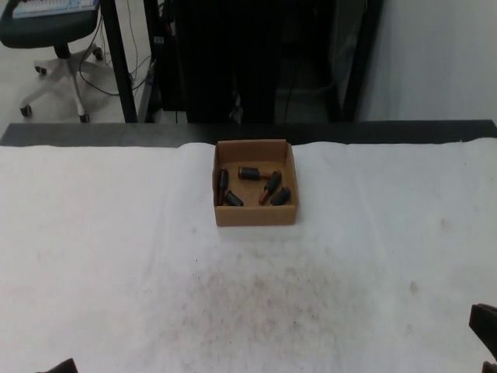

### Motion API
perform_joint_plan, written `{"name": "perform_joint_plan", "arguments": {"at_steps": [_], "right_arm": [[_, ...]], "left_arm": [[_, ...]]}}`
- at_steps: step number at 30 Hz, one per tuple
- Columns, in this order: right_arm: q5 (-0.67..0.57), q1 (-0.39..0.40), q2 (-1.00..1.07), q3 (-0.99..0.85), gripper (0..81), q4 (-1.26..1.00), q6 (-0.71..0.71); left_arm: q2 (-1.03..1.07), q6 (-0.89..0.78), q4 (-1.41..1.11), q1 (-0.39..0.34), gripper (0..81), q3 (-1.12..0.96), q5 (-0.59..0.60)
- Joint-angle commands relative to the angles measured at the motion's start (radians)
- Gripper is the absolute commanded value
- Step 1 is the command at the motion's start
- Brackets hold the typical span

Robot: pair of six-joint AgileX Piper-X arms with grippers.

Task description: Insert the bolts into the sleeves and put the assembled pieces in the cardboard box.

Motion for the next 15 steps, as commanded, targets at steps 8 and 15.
{"name": "perform_joint_plan", "arguments": {"at_steps": [8,15], "right_arm": [[-0.001,-0.006,-0.008,-0.002,0.8,-0.016,0.004],[-0.001,-0.006,-0.003,0.007,0.8,-0.022,0.004]], "left_arm": [[-0.004,-0.01,-0.007,-0.002,0.3,-0.001,0.01],[-0.004,-0.01,-0.007,-0.002,0.3,-0.001,0.01]]}}
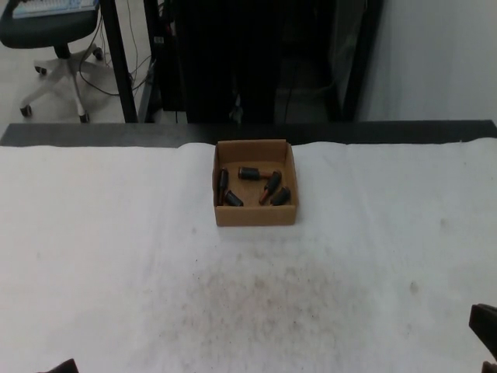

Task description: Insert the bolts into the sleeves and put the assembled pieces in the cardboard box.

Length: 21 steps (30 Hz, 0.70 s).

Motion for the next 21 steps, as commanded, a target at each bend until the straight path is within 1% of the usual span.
{"name": "perform_joint_plan", "arguments": {"at_steps": [1,8,11,14,19,21], "right_arm": [[-0.001,-0.006,-0.004,0.011,0.8,-0.025,0.004],[-0.001,-0.006,-0.004,0.122,0.8,-0.144,0.004],[-0.001,-0.006,-0.004,0.17,0.8,-0.174,0.004],[-0.001,-0.006,-0.004,0.215,0.8,-0.19,0.004],[-0.001,-0.006,-0.017,0.252,0.8,-0.252,0.004],[0.003,-0.006,-0.021,0.252,0.8,-0.202,0.004]], "left_arm": [[-0.004,-0.006,-0.007,-0.002,0.3,-0.001,0.004],[-0.004,-0.006,-0.008,-0.002,0.3,0.018,0.004],[-0.004,-0.006,-0.068,-0.002,0.3,0.045,0.004],[-0.004,-0.006,0.008,-0.002,0.3,0.045,-0.002],[-0.06,-0.006,0.014,-0.002,0.3,0.045,-0.001],[-0.103,-0.006,0.014,-0.002,0.3,0.045,-0.001]]}}
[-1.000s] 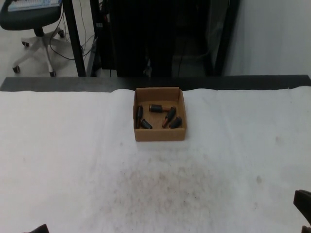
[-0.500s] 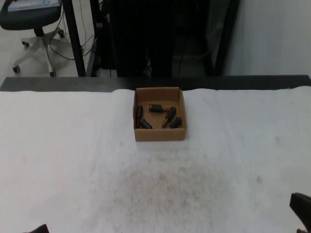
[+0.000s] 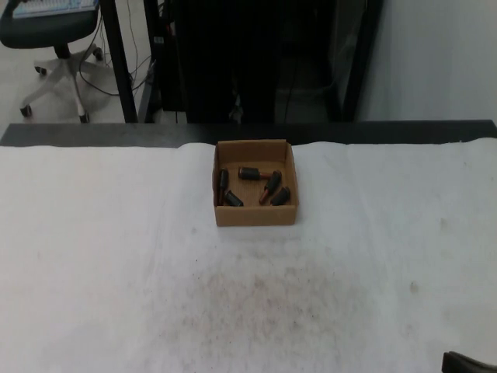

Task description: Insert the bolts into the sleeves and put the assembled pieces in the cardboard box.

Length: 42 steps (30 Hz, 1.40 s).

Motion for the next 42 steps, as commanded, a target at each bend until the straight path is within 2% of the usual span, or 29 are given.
{"name": "perform_joint_plan", "arguments": {"at_steps": [1,23,32,42], "right_arm": [[0.002,-0.006,-0.02,-0.008,0.8,0.003,0.002],[0.005,-0.006,-0.091,-0.008,0.8,-0.014,0.002],[0.005,-0.006,-0.224,-0.008,0.8,-0.014,0.002],[0.005,-0.006,-0.224,-0.008,0.8,-0.029,0.002]], "left_arm": [[-0.061,-0.006,-0.001,-0.002,0.3,-0.009,-0.001],[-0.077,-0.006,-0.039,-0.002,0.3,-0.009,-0.001],[-0.077,-0.006,-0.039,-0.002,0.3,-0.009,-0.001],[-0.077,-0.006,-0.039,-0.002,0.3,-0.009,-0.001]]}}
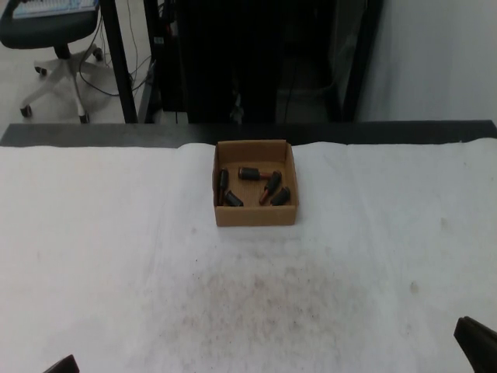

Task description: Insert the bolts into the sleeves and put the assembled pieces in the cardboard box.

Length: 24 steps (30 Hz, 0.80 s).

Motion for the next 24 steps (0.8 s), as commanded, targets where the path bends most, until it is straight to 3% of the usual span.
{"name": "perform_joint_plan", "arguments": {"at_steps": [1,9,11,14,19,24], "right_arm": [[0.001,-0.006,-0.002,-0.008,0.8,-0.016,0.002],[0.004,-0.006,-0.002,-0.008,0.8,-0.016,-0.011],[0.048,-0.006,-0.002,-0.008,0.8,-0.008,-0.107],[0.073,-0.006,-0.002,-0.008,0.8,0.019,-0.141],[0.144,-0.006,-0.002,-0.008,0.8,0.165,-0.141],[0.175,-0.006,-0.002,-0.008,0.8,0.156,-0.141]], "left_arm": [[0.0,-0.006,-0.012,-0.002,0.3,-0.009,-0.001],[0.0,-0.006,-0.012,-0.002,0.3,-0.009,-0.001],[0.0,-0.006,-0.012,-0.002,0.3,-0.009,-0.001],[0.0,-0.006,-0.012,-0.002,0.3,-0.009,-0.001],[0.0,-0.006,-0.012,-0.002,0.3,-0.009,-0.001],[0.0,-0.006,-0.012,-0.002,0.3,-0.009,-0.001]]}}
